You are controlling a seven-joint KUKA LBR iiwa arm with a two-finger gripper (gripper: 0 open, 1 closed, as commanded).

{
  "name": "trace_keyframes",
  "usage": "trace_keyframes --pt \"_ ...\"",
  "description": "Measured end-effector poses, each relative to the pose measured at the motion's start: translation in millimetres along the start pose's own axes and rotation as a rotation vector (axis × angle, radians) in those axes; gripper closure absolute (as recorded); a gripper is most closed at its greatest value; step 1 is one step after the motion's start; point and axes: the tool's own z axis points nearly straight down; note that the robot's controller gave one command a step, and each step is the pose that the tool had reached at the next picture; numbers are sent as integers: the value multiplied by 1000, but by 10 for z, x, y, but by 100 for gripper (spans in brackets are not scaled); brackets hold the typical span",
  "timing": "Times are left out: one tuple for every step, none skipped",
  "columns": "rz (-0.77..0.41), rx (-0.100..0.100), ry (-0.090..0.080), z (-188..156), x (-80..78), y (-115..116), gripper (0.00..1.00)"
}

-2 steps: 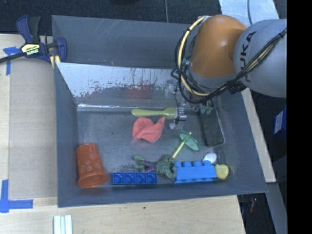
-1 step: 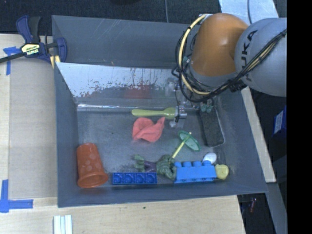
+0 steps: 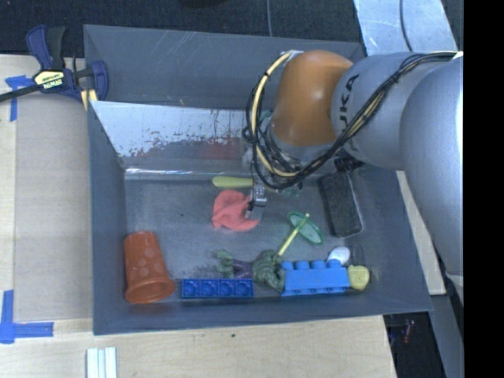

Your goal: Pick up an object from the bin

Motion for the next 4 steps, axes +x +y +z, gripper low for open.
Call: trace_keyframes --pt "106 1 -2 -34 68 170 0" --pt "249 0 6 -65 319 482 0" --pt "248 1 -7 235 472 614 0" --pt "232 -1 -7 220 937 112 100"
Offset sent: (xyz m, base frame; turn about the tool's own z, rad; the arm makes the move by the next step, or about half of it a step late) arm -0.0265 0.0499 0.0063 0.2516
